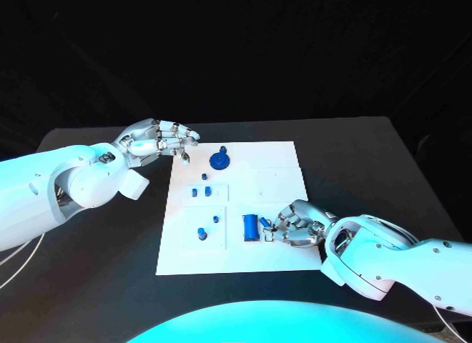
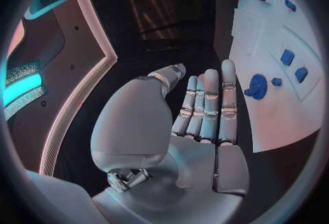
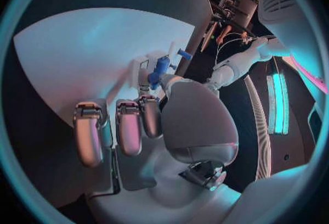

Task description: Assemble the parts on the task board

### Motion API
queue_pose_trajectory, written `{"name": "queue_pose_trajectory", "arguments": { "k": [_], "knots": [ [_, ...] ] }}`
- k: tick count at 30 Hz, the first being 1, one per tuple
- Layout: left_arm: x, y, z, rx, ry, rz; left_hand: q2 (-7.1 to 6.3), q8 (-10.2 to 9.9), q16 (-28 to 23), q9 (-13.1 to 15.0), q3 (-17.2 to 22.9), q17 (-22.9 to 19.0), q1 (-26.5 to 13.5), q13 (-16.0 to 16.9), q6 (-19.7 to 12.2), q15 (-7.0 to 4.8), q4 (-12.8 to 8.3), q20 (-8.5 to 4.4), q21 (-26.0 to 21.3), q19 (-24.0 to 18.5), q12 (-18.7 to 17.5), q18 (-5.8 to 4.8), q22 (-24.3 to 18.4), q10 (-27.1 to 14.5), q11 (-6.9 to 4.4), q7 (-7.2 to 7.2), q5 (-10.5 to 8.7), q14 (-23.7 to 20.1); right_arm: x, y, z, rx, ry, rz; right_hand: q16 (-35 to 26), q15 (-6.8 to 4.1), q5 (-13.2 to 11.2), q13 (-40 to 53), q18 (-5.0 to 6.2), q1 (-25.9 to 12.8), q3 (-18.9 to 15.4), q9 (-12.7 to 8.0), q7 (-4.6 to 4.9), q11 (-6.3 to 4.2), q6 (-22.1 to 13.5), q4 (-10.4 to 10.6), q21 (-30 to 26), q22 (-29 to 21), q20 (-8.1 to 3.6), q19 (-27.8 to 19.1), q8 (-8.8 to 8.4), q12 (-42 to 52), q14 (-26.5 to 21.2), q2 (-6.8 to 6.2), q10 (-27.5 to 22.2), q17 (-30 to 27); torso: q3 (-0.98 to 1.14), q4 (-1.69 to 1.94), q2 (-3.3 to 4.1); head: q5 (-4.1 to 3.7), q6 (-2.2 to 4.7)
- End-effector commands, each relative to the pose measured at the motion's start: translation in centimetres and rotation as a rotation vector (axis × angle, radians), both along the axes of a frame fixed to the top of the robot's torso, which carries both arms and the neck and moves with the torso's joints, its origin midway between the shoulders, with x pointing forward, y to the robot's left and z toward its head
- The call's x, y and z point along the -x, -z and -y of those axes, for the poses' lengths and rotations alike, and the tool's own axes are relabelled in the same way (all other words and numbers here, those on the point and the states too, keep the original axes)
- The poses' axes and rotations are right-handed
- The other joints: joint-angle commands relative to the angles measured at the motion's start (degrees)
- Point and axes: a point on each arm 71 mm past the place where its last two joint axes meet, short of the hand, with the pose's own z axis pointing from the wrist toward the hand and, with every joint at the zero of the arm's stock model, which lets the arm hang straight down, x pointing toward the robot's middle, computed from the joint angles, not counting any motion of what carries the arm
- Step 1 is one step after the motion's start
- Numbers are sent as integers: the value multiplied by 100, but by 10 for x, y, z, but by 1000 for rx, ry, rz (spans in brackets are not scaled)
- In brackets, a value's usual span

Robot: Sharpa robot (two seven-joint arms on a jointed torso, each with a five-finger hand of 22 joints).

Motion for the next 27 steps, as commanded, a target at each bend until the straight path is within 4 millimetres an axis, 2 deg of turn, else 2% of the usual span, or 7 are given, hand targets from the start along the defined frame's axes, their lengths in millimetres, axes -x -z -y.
{"name": "queue_pose_trajectory", "arguments": {
  "k": [1, 27],
  "knots": [
    [1, -1, 2, 9, 19, 1, 1, -26, 14, -5, 19, -5, 15, -5, 12, 3, -3, -10, 38, 8, -24, 74, 5, 5, 20, 30, 29, -44, 1, -1, -2, -19, -26, 11, 19, -45, -28, 1066, -82, -74, 902, 7, -28, -20, 33, -876, 27, 1510, -46, 610, 40, 18, 535, -48, 275, 1209, -2, 0, 1, -2, -5],
    [1, -1, 2, 9, 22, -1, 1, -26, 14, -5, 19, -5, 15, -5, 12, 3, -3, -10, 38, 8, -24, 74, 5, 5, 20, 30, 29, -44, 2, 6, 8, 82, 31, -70, 24, -39, 39, 1070, -82, -196, 989, -7, -36, -32, 35, -893, 27, 1510, -44, 610, 71, 21, 537, -88, 278, 1219, -4, 3, 1, -11, -33]
  ]
}}
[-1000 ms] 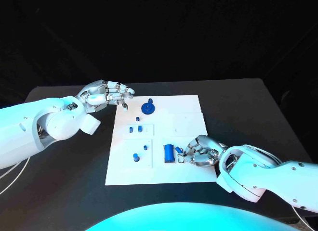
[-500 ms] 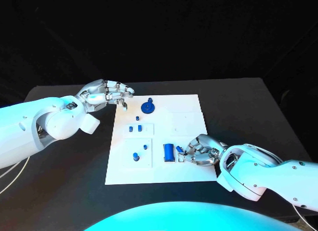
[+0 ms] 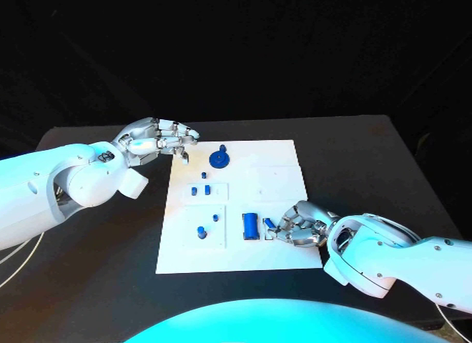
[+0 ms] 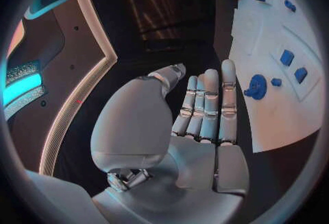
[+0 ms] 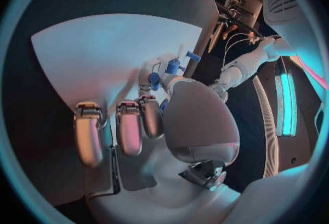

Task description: Assemble the parts on the task board

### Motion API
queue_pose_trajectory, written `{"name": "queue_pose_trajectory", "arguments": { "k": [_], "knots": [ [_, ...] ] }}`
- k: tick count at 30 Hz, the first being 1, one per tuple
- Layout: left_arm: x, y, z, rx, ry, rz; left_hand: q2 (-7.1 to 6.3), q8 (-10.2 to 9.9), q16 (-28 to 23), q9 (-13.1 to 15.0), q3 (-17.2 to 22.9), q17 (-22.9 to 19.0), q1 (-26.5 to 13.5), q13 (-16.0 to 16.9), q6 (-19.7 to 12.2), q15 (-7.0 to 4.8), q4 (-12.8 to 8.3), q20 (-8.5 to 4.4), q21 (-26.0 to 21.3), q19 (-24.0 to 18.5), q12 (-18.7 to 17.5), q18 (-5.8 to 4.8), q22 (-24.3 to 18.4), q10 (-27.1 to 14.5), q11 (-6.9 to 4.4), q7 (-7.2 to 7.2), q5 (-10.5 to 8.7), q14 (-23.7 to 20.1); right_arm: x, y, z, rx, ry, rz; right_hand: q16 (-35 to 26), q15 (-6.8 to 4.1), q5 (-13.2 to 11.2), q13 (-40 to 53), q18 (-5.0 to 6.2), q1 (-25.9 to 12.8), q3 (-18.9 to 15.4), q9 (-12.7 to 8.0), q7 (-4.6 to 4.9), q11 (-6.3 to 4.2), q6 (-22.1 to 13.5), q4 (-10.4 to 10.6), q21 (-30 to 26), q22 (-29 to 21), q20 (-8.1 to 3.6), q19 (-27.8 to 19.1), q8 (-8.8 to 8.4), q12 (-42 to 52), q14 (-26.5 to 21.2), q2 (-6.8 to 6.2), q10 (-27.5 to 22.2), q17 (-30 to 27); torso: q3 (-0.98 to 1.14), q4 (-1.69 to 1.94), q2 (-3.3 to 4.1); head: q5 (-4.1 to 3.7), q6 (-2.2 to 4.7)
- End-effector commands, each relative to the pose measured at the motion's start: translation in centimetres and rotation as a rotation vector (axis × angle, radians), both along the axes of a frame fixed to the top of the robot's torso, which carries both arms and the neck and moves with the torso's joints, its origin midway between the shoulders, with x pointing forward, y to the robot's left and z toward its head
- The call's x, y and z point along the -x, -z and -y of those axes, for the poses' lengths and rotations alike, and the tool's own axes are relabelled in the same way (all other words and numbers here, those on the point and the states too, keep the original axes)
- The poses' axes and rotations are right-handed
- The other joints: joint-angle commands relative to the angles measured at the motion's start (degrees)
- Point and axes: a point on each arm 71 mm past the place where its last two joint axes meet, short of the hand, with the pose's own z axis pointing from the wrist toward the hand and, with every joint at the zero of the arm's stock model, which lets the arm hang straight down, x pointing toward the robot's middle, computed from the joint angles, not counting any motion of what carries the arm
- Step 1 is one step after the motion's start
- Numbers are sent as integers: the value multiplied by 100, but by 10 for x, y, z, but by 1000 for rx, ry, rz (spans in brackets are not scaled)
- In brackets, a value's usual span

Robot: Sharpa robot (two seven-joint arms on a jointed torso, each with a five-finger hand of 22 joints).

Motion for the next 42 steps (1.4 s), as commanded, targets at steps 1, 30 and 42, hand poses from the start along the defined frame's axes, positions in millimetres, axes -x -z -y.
{"name": "queue_pose_trajectory", "arguments": {
  "k": [1, 30, 42],
  "knots": [
    [1, -1, 2, 10, 19, 2, 1, -27, 14, -6, 19, -6, 15, -6, 12, 3, -3, -10, 38, 9, -24, 74, 6, 5, 20, 30, 29, -44, 1, 2, 0, 23, -7, -17, 25, -27, 23, 1071, -82, -46, 888, 0, -36, -32, 35, -883, 27, 1506, -45, 610, 31, 21, 525, 1, 277, 1222, -1, 2, 1, 0, 2],
    [1, -1, 1, 8, 18, 0, -12, -29, 16, -7, 53, -12, -16, -16, 15, 6, 4, -8, 50, 2, -30, 73, 21, 10, 23, 33, 25, -40, 1, -1, -5, -14, 1, 14, 27, -17, 388, 1088, -82, -831, 343, -108, -36, -31, 77, -495, 27, 1506, -37, 610, 132, 23, 526, -455, 287, 1227, 0, -2, -1, -1, -1],
    [1, -1, 0, 7, 16, -1, -13, -29, 16, -8, 62, -14, -26, -19, 16, 7, 7, -7, 52, -1, -31, 73, 25, 11, 23, 32, 24, -40, 1, -2, -6, -23, -3, 20, 27, -14, 261, 1091, -82, -937, 121, -148, -33, -27, 89, -373, 27, 1506, -33, 610, 139, 22, 526, -550, 288, 1228, -1, -1, -1, -7, 7]
  ]
}}
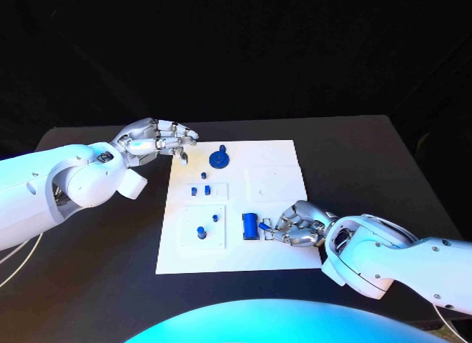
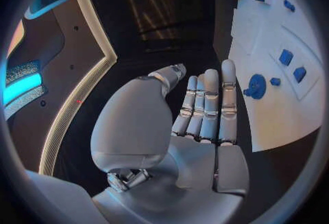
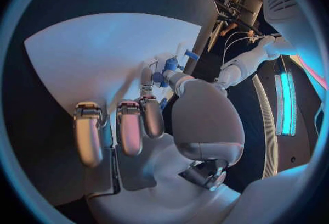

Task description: Assemble the parts on the task board

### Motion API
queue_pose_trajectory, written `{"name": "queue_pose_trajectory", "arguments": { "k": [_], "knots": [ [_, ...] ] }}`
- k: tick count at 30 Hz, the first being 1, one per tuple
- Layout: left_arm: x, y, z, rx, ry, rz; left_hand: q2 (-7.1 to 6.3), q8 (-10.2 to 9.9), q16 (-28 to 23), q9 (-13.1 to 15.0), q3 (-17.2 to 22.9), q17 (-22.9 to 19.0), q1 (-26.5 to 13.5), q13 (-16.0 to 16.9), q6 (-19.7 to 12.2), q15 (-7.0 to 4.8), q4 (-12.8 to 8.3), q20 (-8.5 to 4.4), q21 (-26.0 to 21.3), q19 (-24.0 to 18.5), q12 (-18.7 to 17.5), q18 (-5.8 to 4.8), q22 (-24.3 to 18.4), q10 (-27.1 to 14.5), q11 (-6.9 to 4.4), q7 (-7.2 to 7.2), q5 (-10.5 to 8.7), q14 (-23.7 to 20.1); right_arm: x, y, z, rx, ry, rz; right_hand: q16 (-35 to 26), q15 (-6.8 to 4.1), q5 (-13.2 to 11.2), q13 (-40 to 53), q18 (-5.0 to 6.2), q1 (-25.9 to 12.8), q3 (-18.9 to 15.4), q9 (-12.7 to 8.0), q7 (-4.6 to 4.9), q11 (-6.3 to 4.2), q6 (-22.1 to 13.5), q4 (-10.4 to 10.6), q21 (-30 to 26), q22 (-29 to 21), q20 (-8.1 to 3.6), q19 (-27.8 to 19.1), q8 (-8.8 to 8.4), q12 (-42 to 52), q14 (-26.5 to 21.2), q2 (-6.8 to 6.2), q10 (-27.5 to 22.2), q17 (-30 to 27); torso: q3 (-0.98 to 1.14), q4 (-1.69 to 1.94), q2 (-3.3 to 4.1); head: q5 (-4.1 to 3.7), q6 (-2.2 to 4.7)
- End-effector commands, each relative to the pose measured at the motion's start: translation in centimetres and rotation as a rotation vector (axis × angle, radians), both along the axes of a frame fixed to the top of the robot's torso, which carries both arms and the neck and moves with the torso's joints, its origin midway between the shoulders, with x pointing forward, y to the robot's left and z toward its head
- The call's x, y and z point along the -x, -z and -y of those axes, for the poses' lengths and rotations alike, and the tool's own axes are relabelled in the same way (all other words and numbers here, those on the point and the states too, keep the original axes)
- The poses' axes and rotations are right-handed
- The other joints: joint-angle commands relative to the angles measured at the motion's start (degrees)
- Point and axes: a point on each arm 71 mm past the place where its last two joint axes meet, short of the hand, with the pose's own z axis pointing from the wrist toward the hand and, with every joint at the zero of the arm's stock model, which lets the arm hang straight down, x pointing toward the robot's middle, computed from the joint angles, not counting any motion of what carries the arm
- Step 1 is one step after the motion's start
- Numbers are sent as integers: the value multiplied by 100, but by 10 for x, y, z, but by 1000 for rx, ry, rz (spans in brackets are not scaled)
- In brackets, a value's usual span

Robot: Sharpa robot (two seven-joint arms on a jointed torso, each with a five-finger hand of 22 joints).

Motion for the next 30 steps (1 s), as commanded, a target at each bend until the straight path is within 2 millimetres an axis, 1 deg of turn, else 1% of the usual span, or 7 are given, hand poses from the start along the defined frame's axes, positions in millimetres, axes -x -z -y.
{"name": "queue_pose_trajectory", "arguments": {
  "k": [1, 5, 6, 9, 14, 19, 30],
  "knots": [
    [1, -1, 2, 9, 17, 1, -13, -29, 16, -9, 31, -8, -26, -10, 16, 7, 7, -7, 24, -1, -31, 73, 5, 11, 23, 32, 25, -40, 1, -1, -2, -9, -13, 10, 32, -18, 28, 1098, -82, -5, -6, -15, 15, -35, 14, -4, 27, 1509, -35, 610, 37, 34, 528, 52, 293, 1237, -1, 0, 0, -7, 3],
    [1, -1, 2, 9, 17, 2, -13, -29, 16, -9, 31, -8, -26, -10, 16, 7, 7, -7, 24, -1, -31, 73, 5, 11, 23, 32, 25, -40, 0, 0, -1, -4, -13, 6, 35, -30, 146, 1100, -82, 177, 59, -36, -1, -50, 7, -80, 27, 1509, -43, 610, 41, 35, 530, 183, 294, 1243, -1, -3, 0, -8, 1],
    [1, -1, 2, 9, 17, 2, -13, -29, 16, -9, 31, -8, -26, -10, 16, 7, 7, -7, 24, -1, -31, 73, 5, 11, 23, 32, 25, -40, 0, 0, -1, -1, -13, 5, 37, -35, 155, 1101, -82, 283, 114, -43, -8, -56, -1, -138, 27, 1509, -48, 610, 43, 35, 530, 248, 294, 1247, -1, -3, 0, -8, 1],
    [1, -1, 2, 9, 18, 2, -13, -29, 16, -9, 31, -8, -26, -10, 16, 7, 7, -7, 24, -1, -31, 73, 5, 11, 23, 32, 25, -40, 0, 0, 0, 8, -14, 4, 44, -45, 41, 1109, -82, 563, 301, -63, -17, -66, -27, -345, 27, 1509, -59, 610, 58, 49, 533, 357, 300, 1260, -3, -2, 3, -21, 3],
    [0, -1, 2, 9, 17, 2, -14, -29, 16, -9, 42, -10, -25, -12, 17, 7, 3, -7, 26, -3, -32, 73, 8, 13, 22, 31, 25, -40, 0, 1, 1, 20, -16, 5, 48, -56, -18, 1123, -82, 834, 628, -77, -13, -63, -58, -649, 27, 1509, -70, 610, 95, 76, 535, 431, 313, 1268, -4, -1, 5, -28, -1],
    [1, -1, 2, 9, 17, 2, -14, -29, 16, -9, 42, -10, -25, -12, 17, 7, 3, -7, 26, -3, -32, 73, 8, 13, 22, 31, 25, -40, 0, 0, 1, 20, -20, 10, 49, -57, -26, 1129, -82, 870, 754, -79, -5, -57, -65, -735, 27, 1509, -71, 610, 113, 89, 535, 449, 319, 1270, 0, 2, 1, -25, -3],
    [1, -1, 2, 9, 17, 2, -14, -29, 16, -9, 42, -10, -25, -12, 17, 7, 3, -7, 26, -3, -32, 73, 8, 13, 22, 31, 25, -40, 0, -4, -2, -35, -35, 50, 54, -59, -68, 1137, -82, 822, 784, -79, 3, -46, -54, -740, 27, 1509, -72, 610, 132, 110, 537, 435, 327, 1278, 2, -2, 0, -25, -9]
  ]
}}
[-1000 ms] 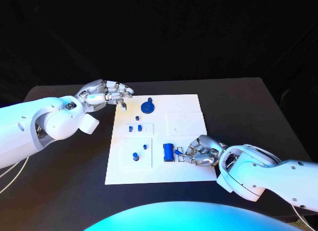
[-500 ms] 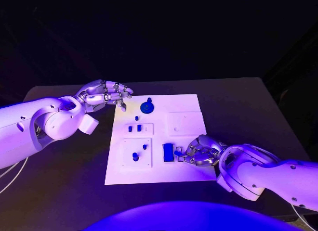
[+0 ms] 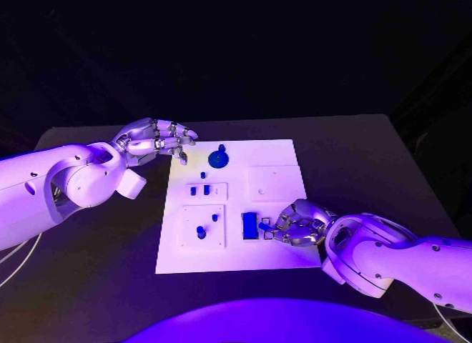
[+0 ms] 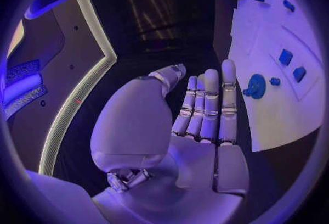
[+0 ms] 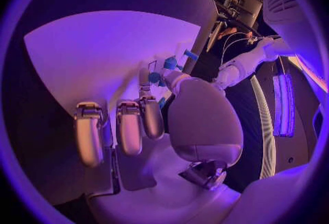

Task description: Assemble the parts on the task board

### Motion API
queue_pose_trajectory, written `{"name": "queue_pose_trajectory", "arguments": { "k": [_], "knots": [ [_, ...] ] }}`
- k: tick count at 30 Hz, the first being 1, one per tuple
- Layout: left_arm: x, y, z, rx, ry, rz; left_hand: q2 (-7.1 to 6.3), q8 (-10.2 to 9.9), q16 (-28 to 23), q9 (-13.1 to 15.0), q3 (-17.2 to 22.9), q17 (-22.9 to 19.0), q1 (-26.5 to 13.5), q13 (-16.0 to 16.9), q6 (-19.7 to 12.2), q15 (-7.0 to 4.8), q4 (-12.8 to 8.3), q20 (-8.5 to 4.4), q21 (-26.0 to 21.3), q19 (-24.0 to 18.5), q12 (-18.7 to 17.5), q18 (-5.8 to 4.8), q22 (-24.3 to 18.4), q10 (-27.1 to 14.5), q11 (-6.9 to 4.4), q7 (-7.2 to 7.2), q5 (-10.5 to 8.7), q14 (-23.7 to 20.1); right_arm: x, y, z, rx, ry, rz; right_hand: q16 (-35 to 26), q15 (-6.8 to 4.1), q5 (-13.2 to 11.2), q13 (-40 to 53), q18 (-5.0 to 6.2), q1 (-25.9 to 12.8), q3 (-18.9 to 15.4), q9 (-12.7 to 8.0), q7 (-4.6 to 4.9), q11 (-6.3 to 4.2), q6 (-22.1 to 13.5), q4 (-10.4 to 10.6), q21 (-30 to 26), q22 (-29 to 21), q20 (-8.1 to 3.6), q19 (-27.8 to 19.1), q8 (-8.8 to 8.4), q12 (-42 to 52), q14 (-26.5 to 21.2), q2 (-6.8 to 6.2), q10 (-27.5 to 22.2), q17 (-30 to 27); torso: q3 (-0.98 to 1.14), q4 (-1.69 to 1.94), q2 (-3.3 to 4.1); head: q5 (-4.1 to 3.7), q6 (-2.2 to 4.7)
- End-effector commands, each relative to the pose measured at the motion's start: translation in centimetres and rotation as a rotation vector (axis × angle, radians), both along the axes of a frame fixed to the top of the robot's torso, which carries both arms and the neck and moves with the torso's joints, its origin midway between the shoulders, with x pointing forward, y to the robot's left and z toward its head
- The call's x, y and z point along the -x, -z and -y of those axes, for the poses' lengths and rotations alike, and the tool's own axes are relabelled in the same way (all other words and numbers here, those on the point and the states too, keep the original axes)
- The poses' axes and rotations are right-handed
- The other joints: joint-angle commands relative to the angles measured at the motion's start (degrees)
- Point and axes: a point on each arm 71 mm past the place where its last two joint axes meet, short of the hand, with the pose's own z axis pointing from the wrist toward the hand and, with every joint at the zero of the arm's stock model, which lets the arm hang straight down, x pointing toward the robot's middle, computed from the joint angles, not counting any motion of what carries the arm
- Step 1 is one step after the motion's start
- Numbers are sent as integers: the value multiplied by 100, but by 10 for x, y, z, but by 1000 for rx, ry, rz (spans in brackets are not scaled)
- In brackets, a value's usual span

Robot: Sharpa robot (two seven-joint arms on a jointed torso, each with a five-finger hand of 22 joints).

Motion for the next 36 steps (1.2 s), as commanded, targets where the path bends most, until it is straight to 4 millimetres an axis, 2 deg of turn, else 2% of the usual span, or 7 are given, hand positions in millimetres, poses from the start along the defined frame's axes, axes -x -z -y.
{"name": "queue_pose_trajectory", "arguments": {
  "k": [1, 10, 22, 36],
  "knots": [
    [1, -1, 2, 10, 17, 3, -14, -29, 16, -9, 42, -5, -25, -7, 17, 7, 3, -7, 27, -3, -32, 73, 9, 12, 22, 31, 25, -40, 0, -3, -2, -38, -20, 38, 31, -38, -30, 1139, -82, 231, 530, 6, -26, -4, 21, -484, 27, 1506, -30, 610, 32, 21, 559, 226, 329, 1274, 1, 0, -2, -3, 0],
    [1, -1, 2, 10, 17, 3, -14, -29, 16, -9, 42, -5, -25, -7, 17, 7, 3, -7, 27, -3, -32, 73, 9, 12, 22, 31, 25, -40, -1, -9, 1, -96, 9, 91, 34, -39, -43, 1144, -82, 186, 542, 6, -29, -5, 34, -469, 27, 1506, -30, 610, 44, 35, 560, 228, 334, 1280, 3, 0, 0, 2, -7],
    [1, -1, 3, 11, 19, 3, -19, -28, 17, -9, 66, -9, -22, -12, 19, 5, -9, -7, 34, -6, -33, 74, 18, 16, 20, 30, 26, -40, 0, 3, 9, 5, 38, -27, 16, -34, -107, 1127, -82, -34, 555, -12, -25, -4, 30, -357, 27, 1506, -29, 610, 59, -16, 554, 236, 321, 1251, -1, 2, -3, -17, -21],
    [1, 0, 3, 10, 19, 1, -19, -28, 17, -9, 66, -9, -22, -12, 19, 5, -9, -7, 34, -6, -33, 74, 18, 16, 20, 30, 26, -40, -1, 5, 9, 45, 70, -42, 18, -29, -126, 1130, -82, -86, 536, -17, -30, -9, 28, -346, 27, 1506, -25, 610, 65, -9, 554, 192, 323, 1254, -3, 3, -3, -17, -19]
  ]
}}
